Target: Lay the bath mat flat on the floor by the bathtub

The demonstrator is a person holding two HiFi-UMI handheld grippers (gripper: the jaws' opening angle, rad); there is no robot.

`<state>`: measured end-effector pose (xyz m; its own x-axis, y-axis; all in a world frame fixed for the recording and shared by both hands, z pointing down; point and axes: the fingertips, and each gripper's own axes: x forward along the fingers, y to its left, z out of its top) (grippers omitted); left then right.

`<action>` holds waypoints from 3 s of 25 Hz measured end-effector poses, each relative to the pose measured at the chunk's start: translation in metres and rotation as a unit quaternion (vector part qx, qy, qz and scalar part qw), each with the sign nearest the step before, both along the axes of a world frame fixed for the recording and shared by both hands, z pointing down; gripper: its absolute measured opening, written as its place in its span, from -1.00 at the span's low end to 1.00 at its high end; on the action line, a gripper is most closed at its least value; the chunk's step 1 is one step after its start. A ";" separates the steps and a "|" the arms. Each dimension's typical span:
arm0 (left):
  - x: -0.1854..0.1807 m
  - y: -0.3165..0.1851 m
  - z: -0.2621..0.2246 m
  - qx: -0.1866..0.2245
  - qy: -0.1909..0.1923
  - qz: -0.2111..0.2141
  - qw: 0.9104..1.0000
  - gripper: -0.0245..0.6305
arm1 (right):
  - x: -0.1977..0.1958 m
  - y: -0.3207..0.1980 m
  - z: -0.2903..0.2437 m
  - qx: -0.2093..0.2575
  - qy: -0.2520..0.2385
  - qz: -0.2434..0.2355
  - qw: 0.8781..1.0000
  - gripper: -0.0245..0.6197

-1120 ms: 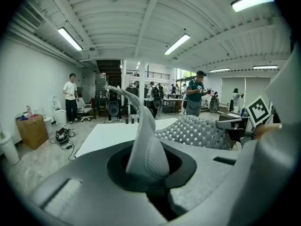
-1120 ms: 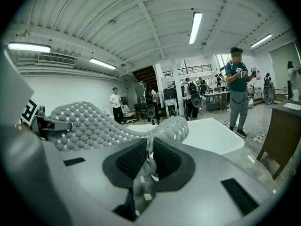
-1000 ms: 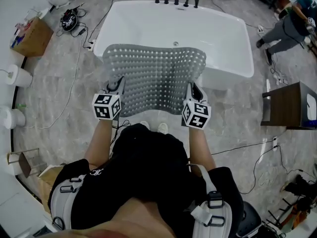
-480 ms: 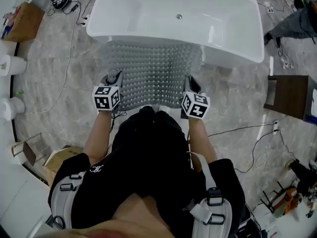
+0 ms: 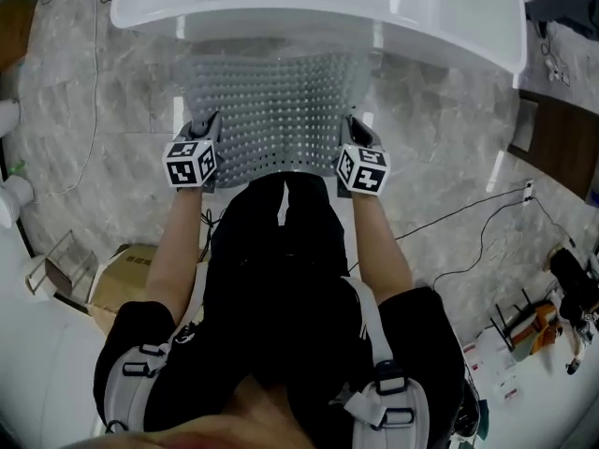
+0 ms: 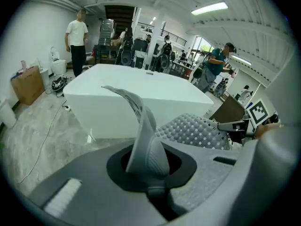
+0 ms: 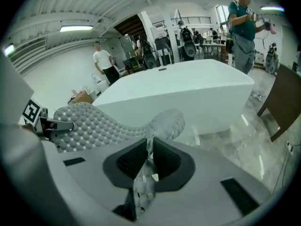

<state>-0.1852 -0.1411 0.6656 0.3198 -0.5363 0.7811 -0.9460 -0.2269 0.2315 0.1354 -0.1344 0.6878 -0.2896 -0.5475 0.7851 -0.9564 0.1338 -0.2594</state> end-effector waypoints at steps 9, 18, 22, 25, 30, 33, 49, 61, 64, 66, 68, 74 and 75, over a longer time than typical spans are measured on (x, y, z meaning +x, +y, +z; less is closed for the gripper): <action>0.018 -0.013 0.215 -0.088 0.022 0.016 0.996 -0.85 | 0.011 0.015 0.202 -0.081 0.008 0.040 0.996 -0.78; 0.025 -0.056 0.411 -0.104 0.015 0.029 0.994 -0.85 | 0.033 -0.005 0.408 -0.094 0.021 0.060 0.993 -0.78; 0.026 -0.081 0.477 -0.090 -0.002 0.049 0.995 -0.85 | 0.048 -0.020 0.470 -0.086 0.019 0.087 0.992 -0.78; 0.014 -0.088 0.514 -0.094 -0.013 0.031 0.995 -0.85 | 0.065 -0.025 0.508 -0.098 0.028 0.118 0.988 -0.78; -0.021 -0.089 0.563 -0.137 -0.040 -0.005 0.990 -0.84 | 0.102 -0.014 0.561 -0.144 0.075 0.139 0.977 -0.78; -0.044 -0.084 0.591 -0.160 -0.067 -0.006 0.985 -0.79 | 0.121 -0.004 0.586 -0.172 0.105 0.128 0.971 -0.73; -0.079 -0.048 0.486 -0.180 -0.134 0.002 0.975 -0.57 | 0.097 -0.010 0.486 -0.175 0.099 0.063 0.978 -0.60; 0.031 -0.076 0.147 0.007 -0.016 0.005 1.000 -0.91 | 0.014 -0.047 0.168 -0.024 0.036 0.034 0.998 -0.91; 0.052 -0.081 0.049 0.040 0.011 0.003 0.999 -0.91 | -0.010 -0.061 0.071 0.031 -0.010 0.031 0.999 -0.91; 0.063 -0.082 -0.016 0.068 0.016 0.013 0.997 -0.91 | -0.022 -0.070 0.004 0.069 -0.034 0.037 0.996 -0.91; 0.073 -0.082 -0.080 0.100 0.018 0.028 0.994 -0.91 | -0.033 -0.079 -0.066 0.115 -0.045 0.034 0.992 -0.91; 0.080 -0.109 -0.257 0.223 0.031 0.015 0.974 -0.91 | -0.044 -0.118 -0.261 0.278 -0.042 0.005 0.960 -0.91; 0.077 -0.113 -0.284 0.244 0.034 0.007 0.969 -0.91 | -0.045 -0.123 -0.289 0.302 -0.041 0.001 0.953 -0.91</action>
<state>-0.1081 -0.2545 0.3819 0.3709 -0.8319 0.4127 -0.9286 -0.3374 0.1544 0.0903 -0.2573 0.3986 -0.3347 -0.8926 0.3020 -0.9367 0.2802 -0.2100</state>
